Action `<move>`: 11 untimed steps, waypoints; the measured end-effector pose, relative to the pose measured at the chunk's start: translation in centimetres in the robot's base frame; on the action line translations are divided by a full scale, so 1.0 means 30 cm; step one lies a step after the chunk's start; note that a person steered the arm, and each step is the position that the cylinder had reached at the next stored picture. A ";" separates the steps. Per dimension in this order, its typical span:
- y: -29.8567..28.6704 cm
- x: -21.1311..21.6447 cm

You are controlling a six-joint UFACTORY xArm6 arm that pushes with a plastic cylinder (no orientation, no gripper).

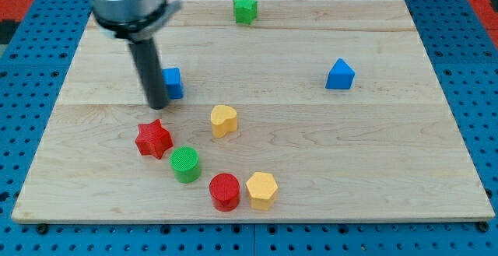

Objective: Move the blue cube above to the yellow heart

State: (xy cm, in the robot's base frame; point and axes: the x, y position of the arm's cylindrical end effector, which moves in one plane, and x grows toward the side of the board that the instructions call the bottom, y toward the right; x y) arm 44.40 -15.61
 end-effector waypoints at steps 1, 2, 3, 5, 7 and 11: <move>-0.140 -0.027; -0.060 -0.159; 0.129 -0.203; 0.066 -0.108; 0.117 0.031; 0.297 -0.179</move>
